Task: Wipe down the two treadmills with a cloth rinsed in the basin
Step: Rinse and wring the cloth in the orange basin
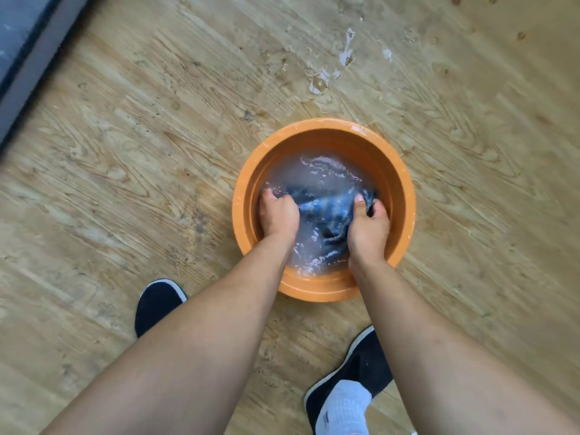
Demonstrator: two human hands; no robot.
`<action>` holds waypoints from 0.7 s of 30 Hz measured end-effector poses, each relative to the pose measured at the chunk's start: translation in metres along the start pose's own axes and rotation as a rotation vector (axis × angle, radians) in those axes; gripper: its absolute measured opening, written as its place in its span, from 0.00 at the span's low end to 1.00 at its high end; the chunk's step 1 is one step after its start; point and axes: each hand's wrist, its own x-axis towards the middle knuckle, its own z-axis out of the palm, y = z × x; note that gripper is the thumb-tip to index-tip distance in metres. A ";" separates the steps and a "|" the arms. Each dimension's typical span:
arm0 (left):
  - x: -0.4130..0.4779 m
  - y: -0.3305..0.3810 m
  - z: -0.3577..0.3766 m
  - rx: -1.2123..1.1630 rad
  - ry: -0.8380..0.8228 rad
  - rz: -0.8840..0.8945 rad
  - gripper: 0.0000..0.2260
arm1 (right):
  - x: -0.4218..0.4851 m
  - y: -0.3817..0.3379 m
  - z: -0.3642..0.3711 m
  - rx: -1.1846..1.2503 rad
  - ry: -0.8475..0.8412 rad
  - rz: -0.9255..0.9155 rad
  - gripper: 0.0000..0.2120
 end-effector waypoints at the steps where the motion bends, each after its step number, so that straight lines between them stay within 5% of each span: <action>1: 0.002 -0.003 -0.002 0.027 -0.025 0.015 0.17 | -0.001 0.001 0.001 0.004 -0.037 0.055 0.26; 3: 0.002 -0.007 -0.005 0.088 -0.103 0.076 0.16 | -0.001 0.006 0.005 0.106 -0.105 0.221 0.29; 5: 0.002 -0.011 -0.006 0.111 -0.148 0.093 0.19 | -0.001 0.009 0.009 0.211 -0.137 0.313 0.16; 7: 0.006 -0.014 -0.002 0.072 -0.121 0.047 0.18 | -0.002 0.006 0.011 0.153 -0.145 0.188 0.08; 10: 0.003 -0.009 0.007 -0.061 -0.073 -0.054 0.14 | -0.017 -0.004 0.015 0.098 -0.297 -0.032 0.21; 14: -0.018 -0.001 0.019 -0.272 -0.252 -0.146 0.16 | -0.029 -0.017 0.030 -0.136 -0.347 -0.332 0.12; 17: -0.017 -0.002 0.026 -0.492 -0.246 -0.335 0.15 | -0.013 -0.028 0.042 -0.218 -0.231 -0.214 0.08; 21: -0.021 0.004 0.012 -0.441 -0.359 -0.241 0.14 | 0.020 -0.045 0.052 -0.308 -0.291 -0.092 0.07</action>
